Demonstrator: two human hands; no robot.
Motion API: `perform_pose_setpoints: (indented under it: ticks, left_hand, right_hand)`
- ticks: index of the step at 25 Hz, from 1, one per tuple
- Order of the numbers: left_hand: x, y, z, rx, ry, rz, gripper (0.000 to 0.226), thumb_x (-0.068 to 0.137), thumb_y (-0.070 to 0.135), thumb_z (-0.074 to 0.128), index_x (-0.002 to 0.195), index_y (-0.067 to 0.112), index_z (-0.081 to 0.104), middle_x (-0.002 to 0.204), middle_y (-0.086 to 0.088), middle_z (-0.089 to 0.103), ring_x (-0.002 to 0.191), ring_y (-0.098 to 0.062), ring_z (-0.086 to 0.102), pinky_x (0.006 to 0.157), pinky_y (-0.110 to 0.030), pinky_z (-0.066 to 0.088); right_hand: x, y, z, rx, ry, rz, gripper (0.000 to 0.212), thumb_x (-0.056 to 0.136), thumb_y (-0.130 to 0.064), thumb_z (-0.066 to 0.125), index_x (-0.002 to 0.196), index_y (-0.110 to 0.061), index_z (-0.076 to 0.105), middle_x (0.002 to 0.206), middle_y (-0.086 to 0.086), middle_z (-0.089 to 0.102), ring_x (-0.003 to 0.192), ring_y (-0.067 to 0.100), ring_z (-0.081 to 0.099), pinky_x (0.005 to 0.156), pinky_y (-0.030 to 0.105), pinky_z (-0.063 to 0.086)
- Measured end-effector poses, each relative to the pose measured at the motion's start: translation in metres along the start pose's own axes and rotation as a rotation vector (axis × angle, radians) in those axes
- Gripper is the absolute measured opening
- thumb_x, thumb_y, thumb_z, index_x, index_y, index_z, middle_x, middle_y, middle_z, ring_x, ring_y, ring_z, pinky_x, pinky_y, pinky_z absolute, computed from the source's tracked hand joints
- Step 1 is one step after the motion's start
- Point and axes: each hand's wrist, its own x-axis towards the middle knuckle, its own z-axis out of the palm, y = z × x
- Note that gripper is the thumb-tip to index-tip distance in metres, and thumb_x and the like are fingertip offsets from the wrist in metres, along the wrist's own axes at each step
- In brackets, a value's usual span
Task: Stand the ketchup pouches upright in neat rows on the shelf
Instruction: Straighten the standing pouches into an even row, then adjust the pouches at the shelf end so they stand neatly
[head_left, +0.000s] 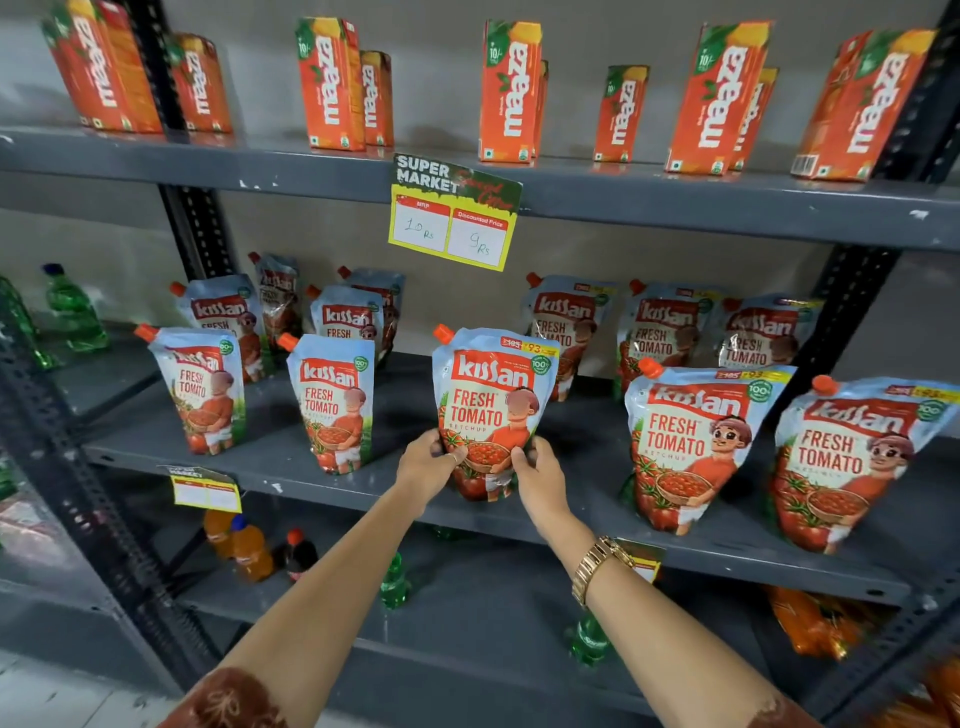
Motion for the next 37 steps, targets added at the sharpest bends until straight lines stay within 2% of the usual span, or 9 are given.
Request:
perform_pose_setpoints:
  ticks: [11,14,18,21,23,26,30,32,37]
  left_hand:
    - [-0.027,0.005,0.04,0.085,-0.039,0.064,0.032,0.088,0.023,0.061,0.117,0.011,0.058,0.122,-0.008,0.063,0.109,-0.021,0.056,0.095,-0.036,0.045]
    - [-0.029,0.008,0.038,0.104,-0.071,0.071,0.034,0.088,0.023,0.061,0.119,0.009,0.056,0.125,-0.009,0.061,0.117,-0.022,0.053,0.097,-0.035,0.043]
    - [-0.027,0.01,0.029,0.064,-0.098,0.065,0.045,0.087,0.023,0.062,0.129,0.009,0.051,0.133,-0.008,0.056,0.125,-0.022,0.049,0.103,-0.035,0.04]
    - [-0.026,0.007,0.009,0.019,-0.025,0.075,0.048,0.088,0.022,0.06,0.133,0.009,0.048,0.131,-0.01,0.059,0.124,-0.022,0.05,0.101,-0.028,0.039]
    - [-0.026,0.004,-0.012,0.023,0.012,0.096,0.043,0.089,0.02,0.059,0.129,0.008,0.051,0.125,-0.011,0.062,0.121,-0.022,0.052,0.092,-0.024,0.038]
    - [-0.024,-0.003,-0.047,0.022,0.074,0.121,0.039,0.09,0.016,0.058,0.128,0.005,0.052,0.12,-0.014,0.065,0.109,-0.02,0.055,0.086,-0.024,0.039]
    - [-0.019,-0.016,-0.086,0.017,0.127,0.115,0.038,0.089,0.008,0.057,0.126,0.002,0.051,0.106,-0.017,0.063,0.094,-0.016,0.05,0.085,-0.029,0.044]
    - [-0.015,-0.021,-0.098,0.013,0.14,0.107,0.036,0.088,0.003,0.056,0.124,0.0,0.052,0.1,-0.01,0.057,0.094,-0.018,0.05,0.087,-0.029,0.046]
    - [0.0,-0.026,-0.123,-0.002,0.223,0.066,0.038,0.089,0.008,0.056,0.126,0.006,0.052,0.121,-0.013,0.06,0.106,-0.029,0.057,0.077,-0.034,0.054]
  right_hand:
    - [-0.018,0.02,-0.046,-0.004,0.083,-0.015,0.034,0.096,-0.026,0.043,0.126,-0.01,0.048,0.124,0.012,0.062,0.115,0.027,0.057,0.097,0.04,0.047]
    - [-0.02,0.021,-0.047,-0.02,0.102,-0.004,0.035,0.096,-0.026,0.044,0.127,-0.01,0.048,0.126,0.012,0.061,0.118,0.028,0.056,0.099,0.041,0.046]
    - [-0.032,0.013,-0.034,-0.075,0.355,-0.059,0.035,0.093,-0.018,0.05,0.126,-0.007,0.048,0.129,0.011,0.055,0.117,0.028,0.055,0.097,0.041,0.049]
    - [-0.042,0.001,-0.023,-0.099,0.488,-0.158,0.021,0.091,-0.012,0.051,0.111,-0.006,0.051,0.116,0.012,0.055,0.101,0.027,0.059,0.081,0.034,0.052]
    - [-0.046,-0.006,-0.011,-0.093,0.488,-0.184,0.015,0.091,-0.01,0.051,0.105,-0.005,0.052,0.109,0.01,0.056,0.097,0.021,0.057,0.074,0.028,0.047]
    - [-0.051,-0.017,0.015,-0.059,0.452,-0.196,0.013,0.09,-0.009,0.051,0.101,-0.004,0.054,0.099,0.005,0.054,0.092,0.02,0.054,0.074,0.03,0.046]
    - [-0.055,-0.026,0.052,-0.029,0.357,-0.207,0.009,0.089,-0.005,0.05,0.097,-0.005,0.055,0.092,0.006,0.056,0.085,0.021,0.052,0.074,0.031,0.044]
    - [-0.056,-0.026,0.067,-0.02,0.311,-0.212,0.009,0.088,-0.003,0.05,0.096,-0.007,0.054,0.092,0.007,0.058,0.085,0.022,0.054,0.074,0.03,0.044]
    - [-0.047,-0.034,0.092,-0.026,0.209,-0.194,0.012,0.089,-0.004,0.05,0.099,-0.007,0.055,0.095,0.004,0.057,0.088,0.019,0.054,0.076,0.027,0.043]
